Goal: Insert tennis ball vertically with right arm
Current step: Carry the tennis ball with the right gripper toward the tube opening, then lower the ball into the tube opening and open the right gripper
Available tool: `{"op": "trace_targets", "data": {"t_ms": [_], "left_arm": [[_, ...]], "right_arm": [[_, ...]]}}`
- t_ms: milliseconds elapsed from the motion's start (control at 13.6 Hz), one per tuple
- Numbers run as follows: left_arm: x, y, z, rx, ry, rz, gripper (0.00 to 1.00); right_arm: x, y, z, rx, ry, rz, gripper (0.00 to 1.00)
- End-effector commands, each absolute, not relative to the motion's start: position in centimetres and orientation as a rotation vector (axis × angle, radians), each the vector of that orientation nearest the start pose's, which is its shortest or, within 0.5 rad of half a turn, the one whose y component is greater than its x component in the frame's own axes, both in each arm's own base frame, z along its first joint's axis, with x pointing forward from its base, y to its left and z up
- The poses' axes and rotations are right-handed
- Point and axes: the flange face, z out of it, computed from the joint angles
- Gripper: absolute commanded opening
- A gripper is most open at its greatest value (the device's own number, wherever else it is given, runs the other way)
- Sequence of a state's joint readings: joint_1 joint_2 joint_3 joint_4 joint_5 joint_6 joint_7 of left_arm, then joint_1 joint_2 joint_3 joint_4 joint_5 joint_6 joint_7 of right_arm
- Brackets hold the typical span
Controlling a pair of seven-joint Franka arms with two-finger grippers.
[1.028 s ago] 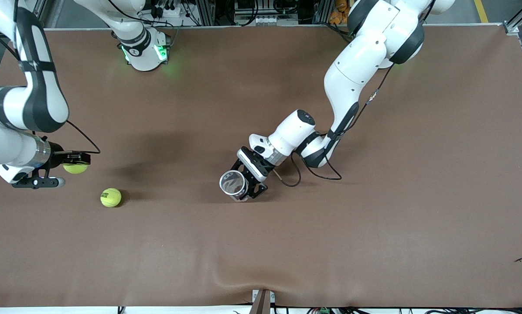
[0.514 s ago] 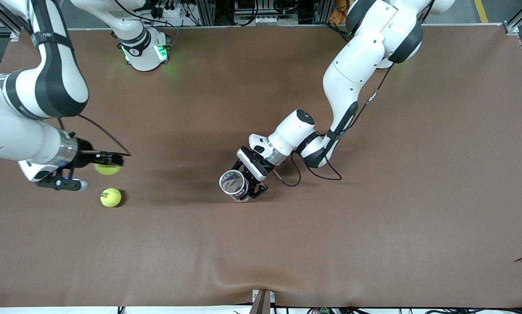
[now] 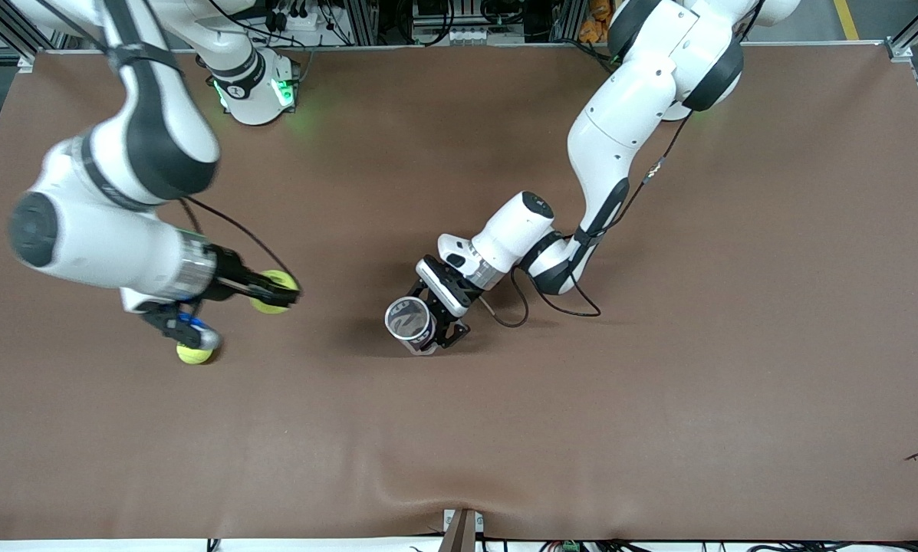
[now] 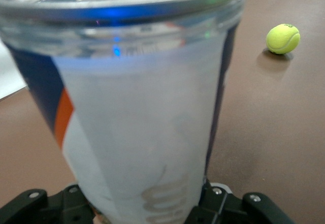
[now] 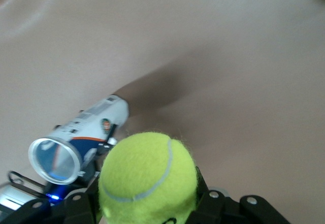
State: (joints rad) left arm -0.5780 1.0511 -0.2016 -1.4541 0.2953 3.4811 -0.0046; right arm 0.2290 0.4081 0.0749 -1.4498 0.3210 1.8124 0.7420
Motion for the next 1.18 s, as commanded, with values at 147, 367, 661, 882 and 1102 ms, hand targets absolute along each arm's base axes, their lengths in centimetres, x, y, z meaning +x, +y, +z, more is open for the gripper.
{"op": "trace_targets", "data": {"t_ms": [147, 367, 661, 882, 1102], "left_arm": [[54.1, -51.6, 18.1, -2.854, 1.406, -1.615, 0.69], [54.1, -51.6, 18.1, -2.854, 1.406, -1.615, 0.69], [54.0, -51.7, 18.1, -2.853, 1.408, -1.618, 0.69], [54.1, -51.6, 18.1, -2.853, 1.406, -1.618, 0.69], [54.1, -51.6, 18.1, -2.853, 1.406, -1.618, 0.69]], "right_arm": [[66.9, 28.2, 44.9, -2.594, 0.995, 0.185, 0.12], [68.3, 31.1, 43.7, -2.484, 1.067, 0.097, 0.12], [65.0, 38.3, 41.5, -2.528, 1.054, 0.164, 0.1], [64.5, 37.9, 41.2, -2.569, 1.07, 0.232, 0.1], [64.4, 37.2, 40.9, -2.595, 1.079, 0.263, 0.12]]}}
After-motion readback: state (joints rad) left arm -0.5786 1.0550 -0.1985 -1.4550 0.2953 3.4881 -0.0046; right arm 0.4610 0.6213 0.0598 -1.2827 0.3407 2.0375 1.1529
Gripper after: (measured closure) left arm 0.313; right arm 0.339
